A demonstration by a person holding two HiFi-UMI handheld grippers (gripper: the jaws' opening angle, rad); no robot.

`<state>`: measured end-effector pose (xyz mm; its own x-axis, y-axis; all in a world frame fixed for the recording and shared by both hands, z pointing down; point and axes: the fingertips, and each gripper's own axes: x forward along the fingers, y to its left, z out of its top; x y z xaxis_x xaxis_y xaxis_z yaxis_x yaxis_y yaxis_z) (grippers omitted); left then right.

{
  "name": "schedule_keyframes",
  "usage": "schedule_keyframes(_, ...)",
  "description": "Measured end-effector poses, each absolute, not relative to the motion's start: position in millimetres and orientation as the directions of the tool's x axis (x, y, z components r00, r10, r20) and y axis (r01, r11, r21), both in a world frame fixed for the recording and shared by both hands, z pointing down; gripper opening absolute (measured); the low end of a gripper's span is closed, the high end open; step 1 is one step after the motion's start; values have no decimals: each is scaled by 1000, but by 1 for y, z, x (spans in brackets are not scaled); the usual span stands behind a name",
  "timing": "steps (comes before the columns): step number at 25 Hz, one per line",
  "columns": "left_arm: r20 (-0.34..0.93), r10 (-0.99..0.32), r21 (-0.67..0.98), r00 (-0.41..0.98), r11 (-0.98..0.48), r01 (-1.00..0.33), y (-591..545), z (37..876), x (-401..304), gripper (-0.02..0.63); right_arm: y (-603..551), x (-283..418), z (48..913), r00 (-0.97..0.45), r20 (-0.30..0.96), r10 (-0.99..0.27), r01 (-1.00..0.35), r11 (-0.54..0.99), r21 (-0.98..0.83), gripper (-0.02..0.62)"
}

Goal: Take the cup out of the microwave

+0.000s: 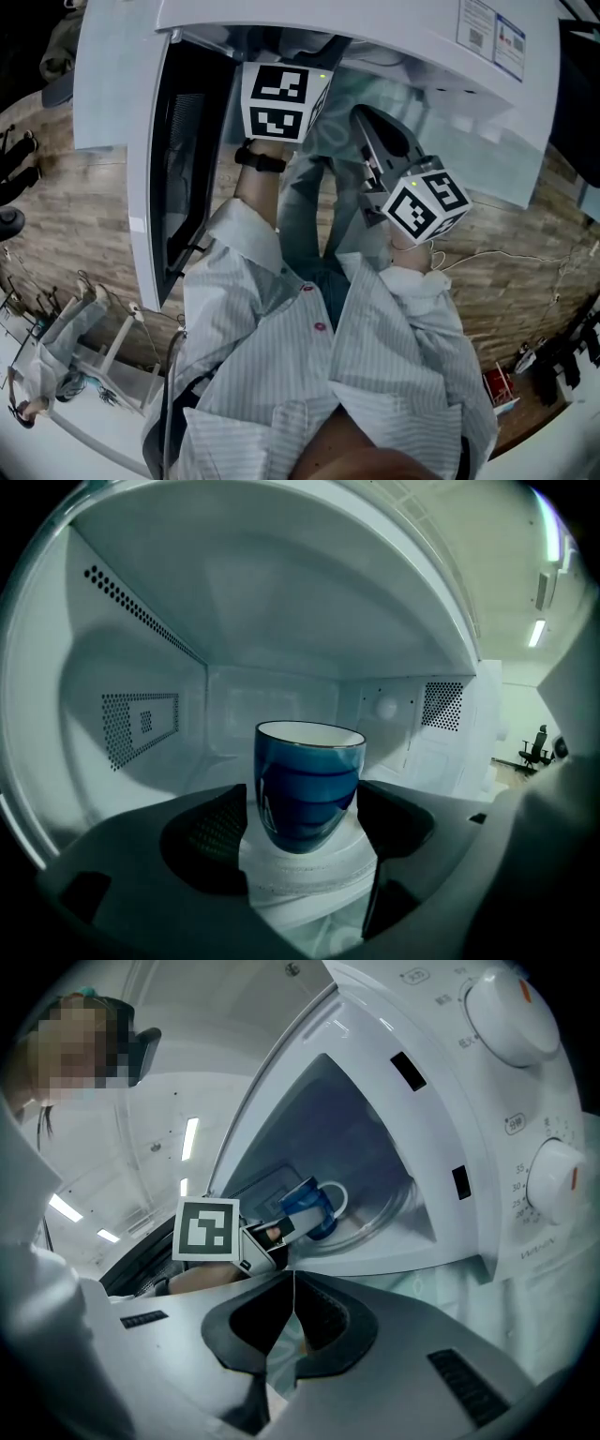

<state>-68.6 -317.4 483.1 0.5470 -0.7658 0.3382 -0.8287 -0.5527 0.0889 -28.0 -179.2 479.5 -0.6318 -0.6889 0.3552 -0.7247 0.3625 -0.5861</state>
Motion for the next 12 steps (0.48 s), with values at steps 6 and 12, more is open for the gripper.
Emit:
schedule_keyframes(6,342,-753,74,562,-575,-815,-324,484,-59,360,-180,-26,484,-627,365,-689,-726,345,-595,34)
schedule_keyframes(12,331,-756,69,565,-577,-814,-328,484,-58,360,-182,-23,486,-622,369,-691,-728,337,-597,34)
